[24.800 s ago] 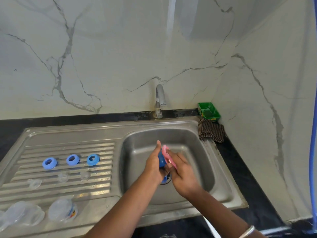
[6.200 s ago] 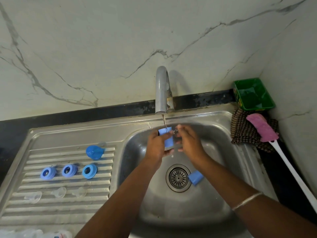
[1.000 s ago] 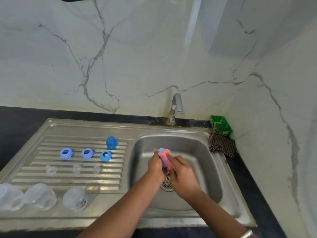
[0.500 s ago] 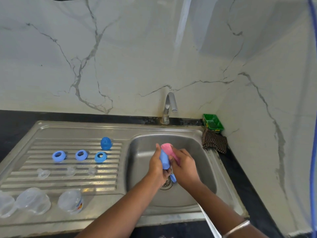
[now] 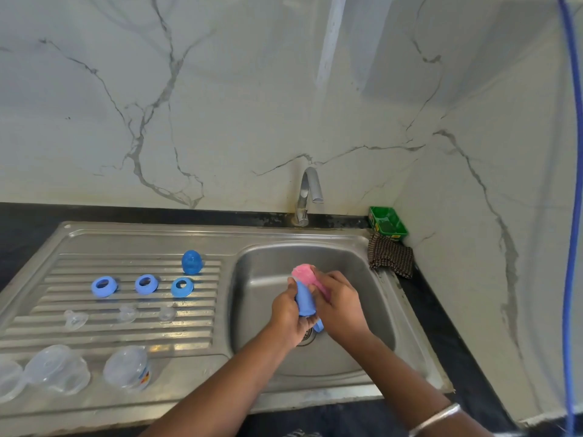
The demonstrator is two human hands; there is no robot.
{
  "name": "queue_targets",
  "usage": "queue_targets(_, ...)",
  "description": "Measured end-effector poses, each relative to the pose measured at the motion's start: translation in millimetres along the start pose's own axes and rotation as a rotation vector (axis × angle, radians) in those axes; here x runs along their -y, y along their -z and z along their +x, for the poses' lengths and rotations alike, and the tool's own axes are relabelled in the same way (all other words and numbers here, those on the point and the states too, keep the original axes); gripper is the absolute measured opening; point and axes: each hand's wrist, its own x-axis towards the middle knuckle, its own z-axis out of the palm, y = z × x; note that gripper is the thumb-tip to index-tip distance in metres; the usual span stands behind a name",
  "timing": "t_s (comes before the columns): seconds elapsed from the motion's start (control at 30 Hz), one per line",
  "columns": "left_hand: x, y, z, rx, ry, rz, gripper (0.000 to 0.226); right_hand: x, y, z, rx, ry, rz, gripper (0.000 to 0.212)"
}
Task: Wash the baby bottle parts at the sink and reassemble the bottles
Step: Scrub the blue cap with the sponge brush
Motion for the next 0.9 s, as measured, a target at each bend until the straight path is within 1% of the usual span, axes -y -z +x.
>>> queue_targets(0.1, -2.8, -0.1, -3.5, 0.005, 0.006, -0.045, 0.056, 3.0, -4.0, 4.3, 0.008, -0.049, -0.009, 0.031)
queue_targets(0.17, -7.9, 0.1, -3.5, 0.041, -0.008, -0.026, 0.057, 5.6, -7.0, -1.0, -0.02, -0.045, 0.025, 0.031)
queue_targets(0.23, -11.3, -0.9, -4.6, 0.065, -0.024, -0.014, 0.051, 4.9, -9.5, -9.9, -0.039, -0.021, 0.08, 0.034)
queue_targets(0.37, -15.6, -0.1, -4.1, 0.071, -0.001, -0.088, 0.057, -3.5, -7.5, -28.0, -0.017, 0.048, 0.08, 0.037)
queue_targets(0.43, -16.9, 2.7, -0.7, 0.049, 0.0, -0.052, 0.059, -8.3, -4.3, -35.2, 0.005, 0.103, 0.066, 0.038)
queue_targets(0.5, -14.9, 4.5, -0.1, 0.04, 0.004, 0.004, 0.06, -10.8, -1.0, -35.3, 0.023, 0.106, 0.047, 0.041)
queue_targets(0.6, -9.2, 4.6, -0.1, 0.034, 0.035, -0.022, 0.056, -8.8, 1.0, -25.4, 0.016, 0.07, 0.023, 0.044)
queue_targets(0.7, -3.0, 4.6, -0.4, 0.014, 0.064, -0.075, 0.055, -4.5, 0.0, -12.2, -0.008, -0.019, 0.02, 0.04)
queue_targets(0.77, -3.2, 4.9, -0.7, 0.058, 0.05, -0.095, 0.055, -1.5, -1.6, -8.5, -0.021, -0.06, 0.016, 0.035)
queue_targets(0.83, -7.1, 5.3, -1.1, 0.14, 0.001, -0.074, 0.047, 2.9, -3.4, -11.2, -0.026, -0.034, 0.037, 0.032)
queue_targets(0.9, -9.3, 5.3, -2.0, 0.161, -0.046, -0.042, 0.035, 5.7, -4.8, -18.7, -0.03, 0.02, 0.058, 0.034)
